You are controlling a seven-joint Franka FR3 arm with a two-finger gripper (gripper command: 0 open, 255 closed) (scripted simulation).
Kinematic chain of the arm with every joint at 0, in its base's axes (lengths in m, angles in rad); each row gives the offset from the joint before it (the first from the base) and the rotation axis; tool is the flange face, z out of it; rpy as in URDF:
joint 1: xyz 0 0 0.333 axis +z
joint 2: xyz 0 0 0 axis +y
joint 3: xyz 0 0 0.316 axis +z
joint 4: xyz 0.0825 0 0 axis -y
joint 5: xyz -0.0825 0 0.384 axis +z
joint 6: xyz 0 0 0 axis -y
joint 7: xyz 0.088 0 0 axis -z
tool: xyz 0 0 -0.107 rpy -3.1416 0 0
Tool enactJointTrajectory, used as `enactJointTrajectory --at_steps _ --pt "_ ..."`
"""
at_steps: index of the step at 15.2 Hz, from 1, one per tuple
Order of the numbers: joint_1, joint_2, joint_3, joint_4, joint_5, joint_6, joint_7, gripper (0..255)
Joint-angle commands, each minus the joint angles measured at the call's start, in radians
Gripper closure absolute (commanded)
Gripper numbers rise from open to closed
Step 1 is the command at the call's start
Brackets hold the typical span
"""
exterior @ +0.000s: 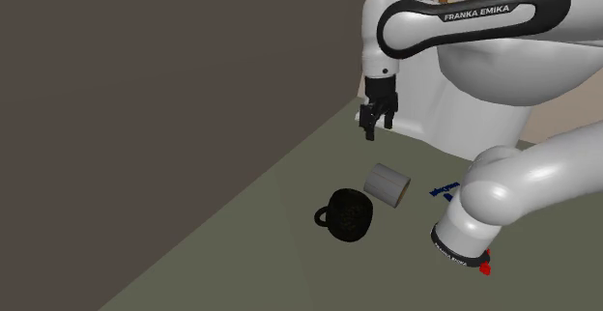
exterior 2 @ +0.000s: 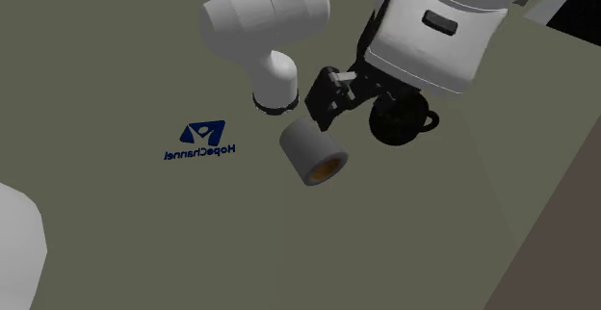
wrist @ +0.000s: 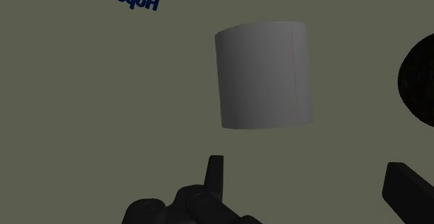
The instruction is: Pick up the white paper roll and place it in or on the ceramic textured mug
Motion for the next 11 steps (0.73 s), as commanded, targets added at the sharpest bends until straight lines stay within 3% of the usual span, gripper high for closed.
enactJointTrajectory --at_steps 1,8,11 --pt "-0.017 0.046 0.006 -0.035 -0.025 0.05 0.019 0" --pt "-0.083 0.25 0.024 -0.106 -0.123 0.215 0.11 0" --pt "-0.087 0.254 0.02 -0.144 -0.13 0.256 0.112 0"
